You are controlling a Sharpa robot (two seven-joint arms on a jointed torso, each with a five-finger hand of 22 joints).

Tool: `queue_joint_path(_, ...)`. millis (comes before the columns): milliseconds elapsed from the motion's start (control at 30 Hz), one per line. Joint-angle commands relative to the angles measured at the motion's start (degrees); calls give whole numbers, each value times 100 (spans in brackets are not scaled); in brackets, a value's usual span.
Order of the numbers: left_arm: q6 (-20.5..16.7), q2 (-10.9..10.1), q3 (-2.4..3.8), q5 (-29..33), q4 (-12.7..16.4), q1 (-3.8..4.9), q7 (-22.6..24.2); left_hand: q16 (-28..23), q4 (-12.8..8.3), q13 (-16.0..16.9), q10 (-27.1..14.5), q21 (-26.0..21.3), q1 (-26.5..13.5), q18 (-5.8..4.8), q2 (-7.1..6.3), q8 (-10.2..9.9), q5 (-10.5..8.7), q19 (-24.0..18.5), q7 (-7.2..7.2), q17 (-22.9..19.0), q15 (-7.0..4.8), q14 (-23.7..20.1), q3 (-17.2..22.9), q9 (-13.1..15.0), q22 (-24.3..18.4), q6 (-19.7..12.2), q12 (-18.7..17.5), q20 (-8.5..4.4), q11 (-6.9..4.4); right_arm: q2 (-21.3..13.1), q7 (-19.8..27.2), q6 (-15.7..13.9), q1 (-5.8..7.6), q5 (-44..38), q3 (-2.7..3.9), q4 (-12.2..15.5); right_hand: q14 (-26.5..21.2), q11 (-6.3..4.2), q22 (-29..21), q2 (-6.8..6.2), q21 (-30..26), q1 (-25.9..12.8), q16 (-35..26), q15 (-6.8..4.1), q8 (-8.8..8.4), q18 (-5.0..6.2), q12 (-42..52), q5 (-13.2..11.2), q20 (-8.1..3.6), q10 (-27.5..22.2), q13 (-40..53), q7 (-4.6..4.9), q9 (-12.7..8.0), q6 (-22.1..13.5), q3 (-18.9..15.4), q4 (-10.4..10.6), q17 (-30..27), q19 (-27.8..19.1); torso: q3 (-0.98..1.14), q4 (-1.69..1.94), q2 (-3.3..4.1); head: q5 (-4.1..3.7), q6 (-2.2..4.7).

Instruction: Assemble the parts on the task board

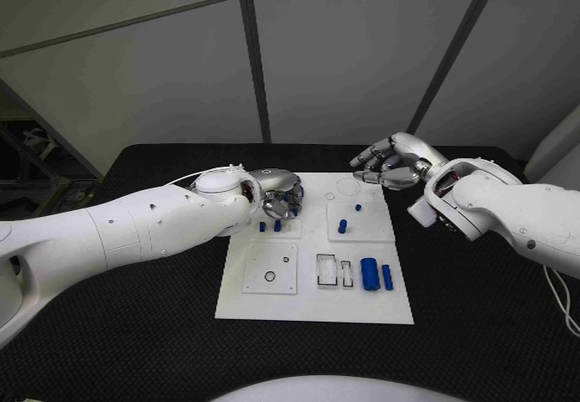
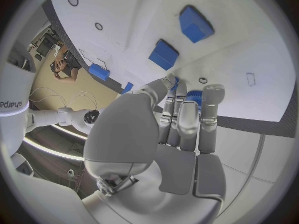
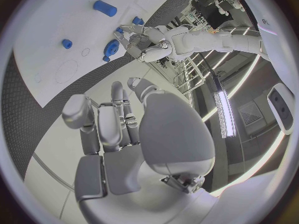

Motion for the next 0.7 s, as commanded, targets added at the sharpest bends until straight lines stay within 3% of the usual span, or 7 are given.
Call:
queue_joint_path(33, -132, -73, 98, 120, 96, 6, 77, 31, -3, 6, 58, 55, -45, -52, -13, -40, -25, 52, 12, 26, -6, 59, 40, 3, 28, 58, -49, 4, -4, -6, 58, -11, 10, -12, 4, 0, 49, 19, -9, -43, -37, 9, -21, -17, -26, 107, -20, 20, -7, 38, -6, 6, -6, 0, 45, -2, -5, -30, -3, 0, -1, 5, 11)
queue_joint_path(200, -186, -231, 291, 232, 263, 4, 92, 47, 5, 6, 76, 82, -79, -56, -25, -55, -26, 63, 16, 43, -4, 75, 39, 4, 56, 75, -79, 5, -1, -14, 57, -10, 10, -12, 4, -9, 49, 19, -9, -43, -37, 9, -21, -17, -26, 107, -20, 20, -7, 38, -6, 6, -6, 0, 45, -2, -5, -30, -8, 3, 0, 7, 22)
queue_joint_path(367, -123, -459, 430, 326, 483, 2, 47, 48, 11, 6, 84, 87, -99, -57, -33, -63, -28, 64, 15, 37, -3, 78, 36, 4, 63, 83, -94, 7, 0, -24, 54, -10, 10, -12, 4, -10, 49, 18, -15, -42, -43, 8, -28, -17, -26, 109, -30, 27, -6, 46, -21, 5, -4, 3, 48, 0, -11, -32, 1, 4, 4, 10, 25)
queue_joint_path(500, -38, -681, 482, 410, 639, 2, -10, 59, 37, 6, 102, 89, -165, -57, -63, -90, -33, 61, 13, 38, 0, 88, 19, 2, 77, 94, -140, 11, 0, -36, 48, -10, 10, -12, 4, -8, 49, 18, -15, -42, -43, 8, -28, -17, -26, 109, -30, 27, -6, 46, -21, 5, -4, 3, 48, 0, -11, -32, 0, 6, 4, 22, 17)
queue_joint_path(700, 112, -892, 500, 480, 719, 1, -106, 62, 50, 6, 110, 91, -196, -58, -79, -104, -35, 61, 10, 35, 1, 90, 10, 2, 85, 99, -163, 14, 0, -48, 41, -10, 10, -12, 4, -6, 49, 18, -15, -42, -43, 8, -28, -17, -26, 109, -30, 27, -6, 46, -21, 5, -4, 3, 48, 0, -11, -32, -2, 0, -1, 40, 17)
